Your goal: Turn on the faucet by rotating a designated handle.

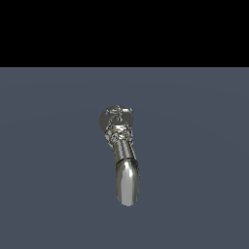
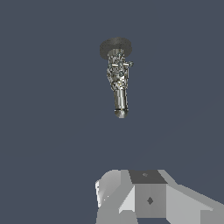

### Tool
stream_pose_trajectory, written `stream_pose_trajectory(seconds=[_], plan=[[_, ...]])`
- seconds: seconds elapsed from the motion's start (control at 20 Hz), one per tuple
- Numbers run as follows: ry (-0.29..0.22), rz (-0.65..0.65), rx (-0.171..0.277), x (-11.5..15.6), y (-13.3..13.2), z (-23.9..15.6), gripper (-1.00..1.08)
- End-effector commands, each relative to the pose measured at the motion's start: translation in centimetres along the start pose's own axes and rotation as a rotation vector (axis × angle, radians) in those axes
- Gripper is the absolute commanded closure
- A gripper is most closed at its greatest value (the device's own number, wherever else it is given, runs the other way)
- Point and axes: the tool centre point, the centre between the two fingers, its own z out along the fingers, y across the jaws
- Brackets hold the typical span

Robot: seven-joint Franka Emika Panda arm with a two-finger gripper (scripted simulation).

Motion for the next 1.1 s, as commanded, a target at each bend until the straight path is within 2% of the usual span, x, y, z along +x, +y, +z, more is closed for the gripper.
stream_pose_trajectory(seconds=[0.0, 0.05, 0.1, 0.15, 0.2, 0.25, 0.3, 0.35, 0.4, 0.45, 0.5, 0.55, 0.6, 0.65, 0.7, 0.75, 0.8, 0.85, 0.9, 0.95, 1.0, 1.05], plan=[[-0.055, -0.022, -0.003, 0.4, -0.8, 2.2, 0.41], [-0.091, 0.054, 0.051, 0.6, 0.6, 4.7, 0.16], [-0.092, 0.055, 0.052, 0.7, 0.7, 4.7, 0.16], [-0.116, 0.095, 0.024, 1.0, 2.0, 6.3, 0.12], [-0.147, 0.014, 0.021, 1.7, -0.8, 8.8, 0.17], [-0.178, 0.016, 0.027, 1.9, -0.4, 11.2, 0.15], [-0.178, 0.075, 0.028, 2.7, 0.7, 12.4, 0.19], [-0.223, 0.133, 0.056, 2.3, 1.5, 15.0, 0.19], [-0.251, 0.123, 0.073, 2.3, 0.7, 17.3, 0.29], [-0.259, 0.119, 0.065, 2.7, 1.6, 18.6, 0.32], [-0.262, 0.134, 0.057, 3.3, 2.5, 20.0, 0.42], [-0.267, 0.099, 0.085, 3.9, 0.3, 21.1, 0.52], [-0.24, 0.163, 0.116, 5.4, 2.5, 21.5, 0.59], [-0.277, 0.124, 0.096, 5.0, -0.9, 23.6, 0.46], [-0.201, 0.189, 0.108, 8.2, 3.0, 22.3, 0.44], [-0.201, 0.189, 0.108, 8.2, 3.0, 22.3, 0.44], [-0.214, 0.094, 0.083, 8.5, 0.8, 24.0, 0.41], [-0.203, 0.131, 0.107, 9.6, -0.4, 24.7, 0.69], [-0.174, 0.132, 0.094, 11.3, -1.0, 24.7, 0.55], [-0.151, 0.136, 0.111, 12.8, 0.2, 25.4, 0.65], [-0.177, 0.233, 0.108, 11.1, 0.4, 27.4, 0.88], [-0.199, 0.315, 0.106, 11.1, 3.8, 28.5, 0.88]])
